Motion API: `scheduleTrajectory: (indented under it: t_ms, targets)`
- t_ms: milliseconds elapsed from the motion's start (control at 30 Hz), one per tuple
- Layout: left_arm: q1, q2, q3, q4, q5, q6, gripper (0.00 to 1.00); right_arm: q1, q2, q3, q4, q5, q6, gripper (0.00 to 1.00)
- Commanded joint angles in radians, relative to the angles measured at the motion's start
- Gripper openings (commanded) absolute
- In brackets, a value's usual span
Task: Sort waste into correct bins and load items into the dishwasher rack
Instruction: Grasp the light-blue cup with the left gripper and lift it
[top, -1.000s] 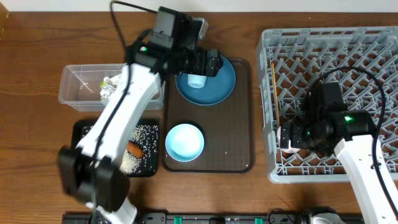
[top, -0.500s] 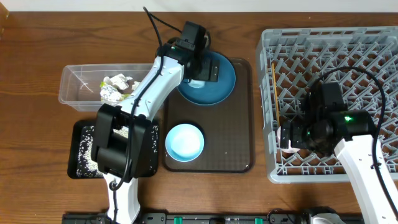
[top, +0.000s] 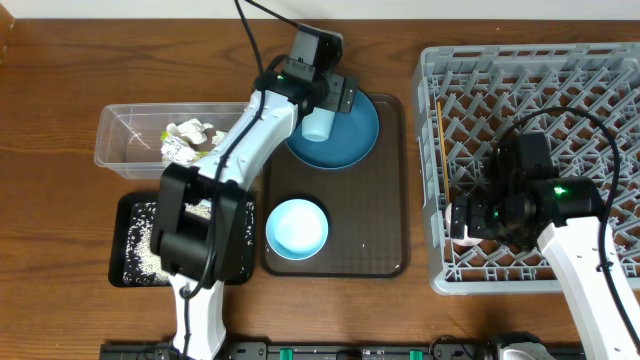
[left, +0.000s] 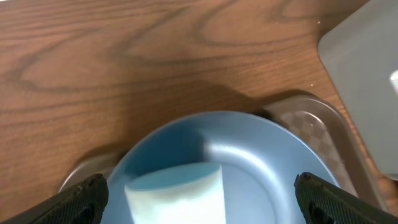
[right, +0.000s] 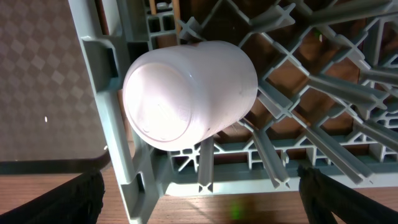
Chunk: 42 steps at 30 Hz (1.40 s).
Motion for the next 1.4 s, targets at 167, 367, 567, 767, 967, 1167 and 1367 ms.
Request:
scheduleTrajectory:
  t_ms: [167,367,567,767,967,1167,1367]
  targets:
    - [0.005,0.106,0.004,-0.003,-0.022,0.057,0.98,-0.003,0.0,-0.002,0.003,-0.007,0.012,0.99]
    - [0.005,0.106,0.004,-0.059,-0.022,0.056,0.99,-0.003,0.0,-0.002,0.003,-0.007,0.012,0.99]
    - [0.005,0.106,0.004,-0.081,-0.022,0.056,0.92,-0.003,0.0,-0.002,0.003,-0.007,0.012,0.99]
    - [0.005,0.084,0.006,-0.08,-0.021,0.003,0.89,-0.003,0.0,-0.002,0.003,-0.007,0.012,0.99]
    - [0.005,0.013,0.011,-0.087,-0.021,-0.088,0.71,-0.003,0.0,-0.002,0.003,-0.007,0.012,0.99]
    - [0.005,-0.053,0.012,-0.127,-0.021,-0.188,0.64,-0.003,0.0,-0.002,0.003,-0.007,0.012,0.99]
    - [0.029,-0.126,0.012,-0.181,0.104,-0.343,0.64,-0.003,0.0,-0.002,0.003,-0.007,0.012,0.99]
